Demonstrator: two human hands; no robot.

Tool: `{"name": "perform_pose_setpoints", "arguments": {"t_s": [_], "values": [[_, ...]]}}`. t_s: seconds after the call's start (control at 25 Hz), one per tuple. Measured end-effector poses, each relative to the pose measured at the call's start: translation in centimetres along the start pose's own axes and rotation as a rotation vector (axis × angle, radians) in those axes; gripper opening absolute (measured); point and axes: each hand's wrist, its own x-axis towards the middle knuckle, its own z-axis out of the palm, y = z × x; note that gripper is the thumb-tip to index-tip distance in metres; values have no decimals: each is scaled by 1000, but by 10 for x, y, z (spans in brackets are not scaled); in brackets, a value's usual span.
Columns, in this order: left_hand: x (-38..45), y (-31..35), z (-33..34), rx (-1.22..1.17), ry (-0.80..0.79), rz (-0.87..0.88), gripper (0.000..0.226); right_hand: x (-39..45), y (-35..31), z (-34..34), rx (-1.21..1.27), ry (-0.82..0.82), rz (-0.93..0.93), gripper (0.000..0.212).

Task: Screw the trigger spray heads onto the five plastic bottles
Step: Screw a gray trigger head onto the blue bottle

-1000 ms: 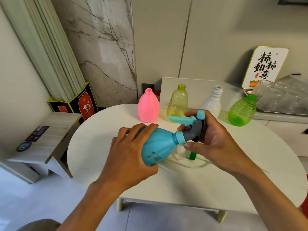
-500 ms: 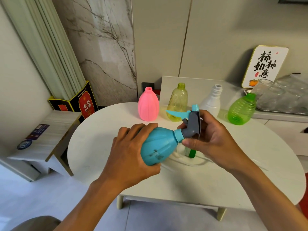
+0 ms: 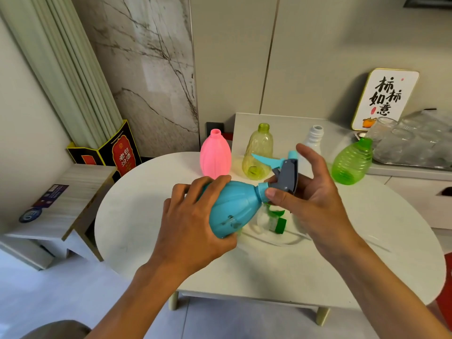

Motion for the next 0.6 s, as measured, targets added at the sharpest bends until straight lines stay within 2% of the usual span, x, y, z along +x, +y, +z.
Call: {"name": "perform_pose_setpoints", "arguments": {"t_s": [0.12, 0.2, 0.32, 0.44, 0.6], "values": [[1, 0, 0, -96, -22, -24, 96, 6, -5, -11, 20, -58, -80, 85], [0, 0, 0, -77, -27, -18, 95, 5, -4, -11, 35, -101, -37, 81], [-1, 0, 1, -5, -30, 2, 94, 4, 2, -9, 11, -145, 34, 64], [1, -3, -3, -43, -44, -12, 93, 10, -5, -20, -9, -183, 6, 59], [0, -4, -7, -47, -71, 10, 92, 8, -13, -27, -169, -250, -58, 53]]}}
